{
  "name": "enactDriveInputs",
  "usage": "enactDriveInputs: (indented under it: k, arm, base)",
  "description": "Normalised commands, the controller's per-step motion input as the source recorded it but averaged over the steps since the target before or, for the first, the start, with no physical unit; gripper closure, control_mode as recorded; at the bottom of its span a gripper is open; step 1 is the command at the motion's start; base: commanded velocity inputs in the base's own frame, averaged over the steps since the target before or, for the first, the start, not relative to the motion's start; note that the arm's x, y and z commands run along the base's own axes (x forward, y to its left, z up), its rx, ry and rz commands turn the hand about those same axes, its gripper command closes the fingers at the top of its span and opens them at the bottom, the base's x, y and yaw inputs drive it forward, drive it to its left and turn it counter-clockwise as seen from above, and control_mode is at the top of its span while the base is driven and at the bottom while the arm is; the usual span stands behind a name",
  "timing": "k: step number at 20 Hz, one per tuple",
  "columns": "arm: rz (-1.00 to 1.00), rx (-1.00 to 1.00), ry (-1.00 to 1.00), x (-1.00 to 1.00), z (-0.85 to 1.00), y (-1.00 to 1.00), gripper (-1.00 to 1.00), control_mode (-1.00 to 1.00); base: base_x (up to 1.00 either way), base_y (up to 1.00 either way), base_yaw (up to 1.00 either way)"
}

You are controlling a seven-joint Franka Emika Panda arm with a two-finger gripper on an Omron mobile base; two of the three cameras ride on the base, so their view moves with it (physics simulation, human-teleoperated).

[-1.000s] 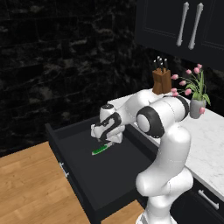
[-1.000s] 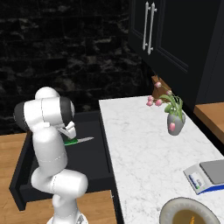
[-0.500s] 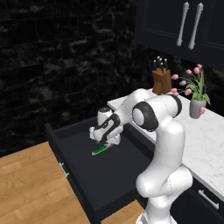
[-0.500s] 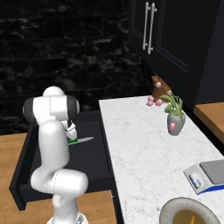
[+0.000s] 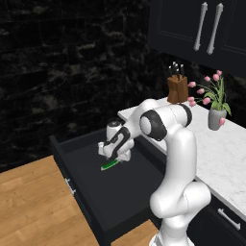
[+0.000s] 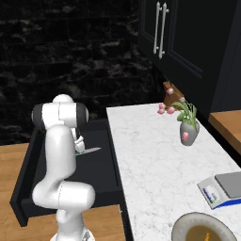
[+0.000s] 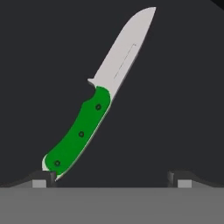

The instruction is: Pick up the knife from the drawer and place it on the cutting board. Then place the meat from the plate to the cutting board.

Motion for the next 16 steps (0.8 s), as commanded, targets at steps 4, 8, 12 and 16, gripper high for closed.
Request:
enactDriveInputs:
  k: [4,8,12,16]
  arm:
    - [-0.02,0.0,0.03,0.36,-0.02,0.0,-1.0,-1.0]
    - [0.0,0.0,0.03,0.17,-0.17,0.0,-1.0,-1.0]
    - [0.0,0.0,0.05,0.11,-0.33,0.0,-1.0,-1.0]
    - [0.0,0.0,0.03,0.16,-0.33,0.0,-1.0,-1.0]
  base:
    - [0.0,0.0,0.0]
    - [0.0,0.0,0.0]
    - [0.0,0.0,0.0]
    - [0.0,0.0,0.0]
